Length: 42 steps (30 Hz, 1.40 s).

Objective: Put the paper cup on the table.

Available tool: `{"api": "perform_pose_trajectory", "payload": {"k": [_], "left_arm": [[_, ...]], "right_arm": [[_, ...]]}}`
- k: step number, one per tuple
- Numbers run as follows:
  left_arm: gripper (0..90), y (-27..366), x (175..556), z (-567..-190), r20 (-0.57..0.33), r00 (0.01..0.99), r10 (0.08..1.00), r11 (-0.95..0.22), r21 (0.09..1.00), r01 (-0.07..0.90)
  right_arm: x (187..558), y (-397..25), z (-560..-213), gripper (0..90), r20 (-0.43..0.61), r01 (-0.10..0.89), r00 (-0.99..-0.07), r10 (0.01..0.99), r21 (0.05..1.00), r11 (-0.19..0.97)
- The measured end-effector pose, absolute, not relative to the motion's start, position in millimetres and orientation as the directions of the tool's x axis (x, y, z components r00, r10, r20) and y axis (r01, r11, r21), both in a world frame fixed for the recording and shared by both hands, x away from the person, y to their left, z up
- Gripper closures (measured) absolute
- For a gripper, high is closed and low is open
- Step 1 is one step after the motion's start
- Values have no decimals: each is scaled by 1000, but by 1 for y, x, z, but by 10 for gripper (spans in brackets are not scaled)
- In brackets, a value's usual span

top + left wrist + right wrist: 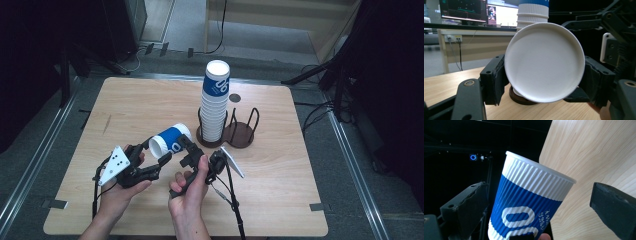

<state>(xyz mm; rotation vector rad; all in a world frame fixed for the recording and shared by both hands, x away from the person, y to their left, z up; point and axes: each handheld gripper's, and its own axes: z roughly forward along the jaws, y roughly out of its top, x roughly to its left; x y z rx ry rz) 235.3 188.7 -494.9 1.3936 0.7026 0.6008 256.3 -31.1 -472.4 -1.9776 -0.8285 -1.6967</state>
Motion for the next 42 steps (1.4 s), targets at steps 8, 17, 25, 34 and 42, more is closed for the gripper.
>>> {"api": "perform_pose_trajectory", "payload": {"k": [8, 17, 25, 34, 42], "left_arm": [[291, 186, 235, -496, -82, 672, 736, 87, 996, 26], [292, 185, 234, -495, -81, 683, 726, 89, 996, 24], [292, 187, 234, -494, -89, 683, 725, 98, 995, 26], [291, 187, 234, -494, -91, 685, 723, 93, 995, 34], [254, 191, 231, -493, -138, 657, 742, 111, 990, 82]], "right_arm": [[264, -30, -476, 8, 987, 680, 113, 112, 6, -733], [275, -24, -478, 8, 988, 698, 142, 61, -56, -714], [281, -22, -484, 18, 988, 722, 152, -3, -114, -682], [283, -24, -483, 141, 986, 724, 168, -7, -128, -678], [280, -24, -482, 207, 993, 710, 118, 3, -83, -699]]}}
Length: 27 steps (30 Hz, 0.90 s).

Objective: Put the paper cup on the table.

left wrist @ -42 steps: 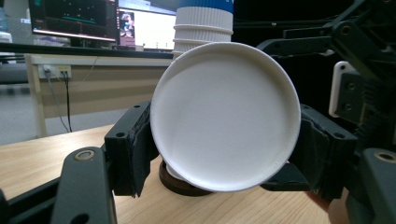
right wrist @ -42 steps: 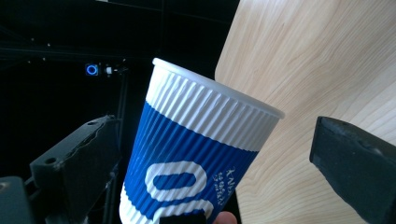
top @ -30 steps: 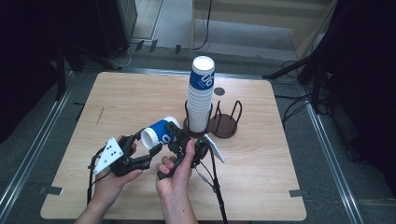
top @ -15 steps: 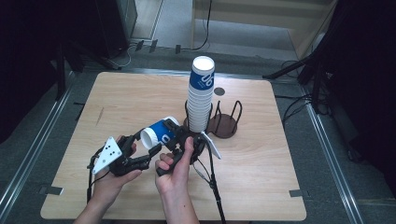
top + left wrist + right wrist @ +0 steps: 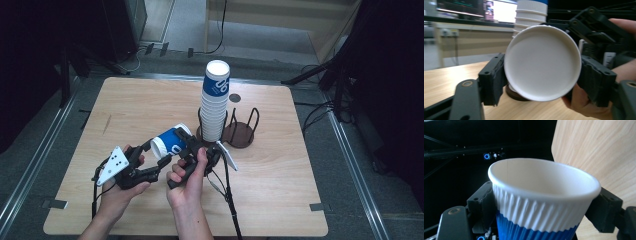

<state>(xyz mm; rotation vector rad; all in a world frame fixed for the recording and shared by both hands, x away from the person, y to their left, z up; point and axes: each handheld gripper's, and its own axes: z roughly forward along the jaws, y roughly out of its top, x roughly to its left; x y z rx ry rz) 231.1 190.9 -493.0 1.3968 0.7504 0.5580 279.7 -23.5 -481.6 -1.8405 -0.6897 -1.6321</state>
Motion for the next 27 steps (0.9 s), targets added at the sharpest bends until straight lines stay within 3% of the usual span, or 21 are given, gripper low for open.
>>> {"api": "perform_pose_trajectory", "payload": {"k": [1, 7, 16, 17, 18, 21, 27], "left_arm": [[163, 193, 231, -492, -180, 645, 743, 135, 984, 120], [0, 200, 231, -490, -221, 640, 736, 153, 975, 160], [0, 206, 231, -487, -230, 587, 776, 134, 970, 202], [0, 208, 231, -487, -233, 582, 779, 139, 969, 203], [0, 208, 231, -487, -233, 582, 779, 139, 969, 203], [0, 211, 231, -487, -247, 575, 780, 148, 965, 214], [0, 215, 232, -486, -264, 563, 783, 159, 960, 229]], "right_arm": [[278, -25, -479, 208, 995, 695, 92, 29, -44, -718], [276, -29, -473, 210, 996, 660, 14, 88, 57, -749], [270, -30, -465, 209, 954, 597, -91, 284, 281, -752], [269, -29, -463, 209, 930, 574, -117, 348, 349, -741], [269, -29, -463, 209, 930, 574, -117, 348, 349, -741], [267, -27, -460, 209, 874, 537, -160, 460, 468, -702], [263, -25, -456, 209, 814, 494, -193, 548, 563, -662]]}}
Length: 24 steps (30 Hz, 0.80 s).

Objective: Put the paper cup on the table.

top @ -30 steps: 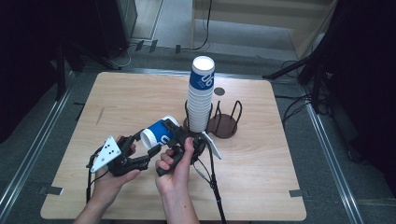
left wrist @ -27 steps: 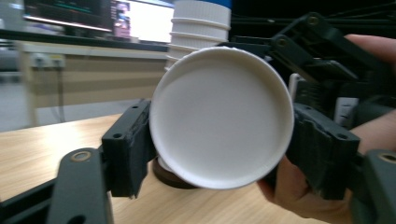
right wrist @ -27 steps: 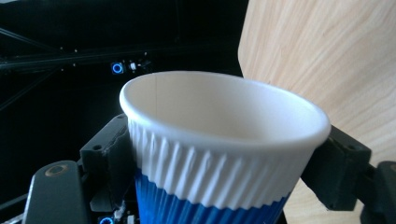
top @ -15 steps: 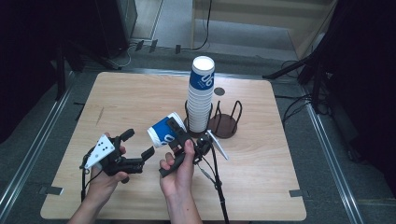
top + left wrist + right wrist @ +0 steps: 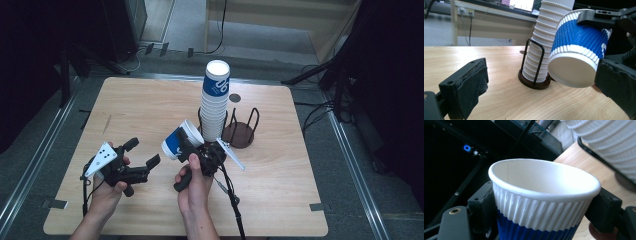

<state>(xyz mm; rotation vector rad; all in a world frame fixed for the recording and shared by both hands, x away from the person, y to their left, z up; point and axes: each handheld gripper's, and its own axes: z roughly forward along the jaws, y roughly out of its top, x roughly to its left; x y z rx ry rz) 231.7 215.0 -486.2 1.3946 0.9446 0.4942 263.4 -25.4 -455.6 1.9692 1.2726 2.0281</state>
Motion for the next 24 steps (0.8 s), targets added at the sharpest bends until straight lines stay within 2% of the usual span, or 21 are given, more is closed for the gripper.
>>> {"api": "perform_pose_trajectory", "payload": {"k": [2, 11, 24], "left_arm": [[0, 217, 232, -486, -270, 561, 783, 164, 959, 233], [0, 221, 233, -485, -281, 549, 787, 166, 954, 250], [0, 227, 234, -486, -279, 522, 806, 159, 951, 263]], "right_arm": [[263, -25, -453, 209, 765, 466, -203, 611, 624, -627], [260, -24, -450, 208, 680, 410, -233, 695, 717, -564], [255, -28, -446, 208, 474, 239, -280, 835, 877, -417]]}}
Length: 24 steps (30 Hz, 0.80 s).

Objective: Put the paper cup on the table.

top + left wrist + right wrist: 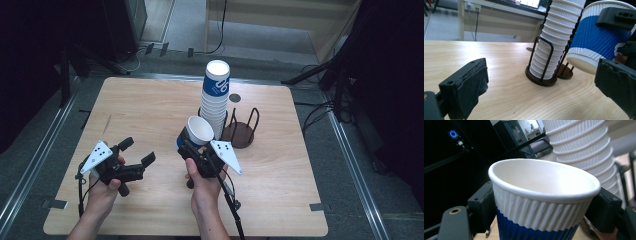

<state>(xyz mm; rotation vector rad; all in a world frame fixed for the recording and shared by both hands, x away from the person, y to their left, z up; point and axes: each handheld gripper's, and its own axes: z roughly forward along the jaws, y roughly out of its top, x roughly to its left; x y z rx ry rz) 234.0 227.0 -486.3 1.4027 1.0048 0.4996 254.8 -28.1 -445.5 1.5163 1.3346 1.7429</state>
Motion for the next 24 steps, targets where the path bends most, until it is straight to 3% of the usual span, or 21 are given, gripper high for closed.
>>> {"api": "perform_pose_trajectory", "payload": {"k": [4, 12, 24], "left_arm": [[0, 230, 235, -487, -276, 510, 815, 156, 951, 266], [0, 235, 236, -488, -285, 493, 822, 162, 947, 277], [0, 242, 236, -490, -288, 464, 837, 163, 943, 291]], "right_arm": [[254, -33, -444, 208, 368, 189, -281, 886, 927, -325], [252, -43, -442, 206, 265, 147, -278, 923, 962, -232], [251, -65, -447, 205, 192, 128, -255, 948, 978, -164]]}}
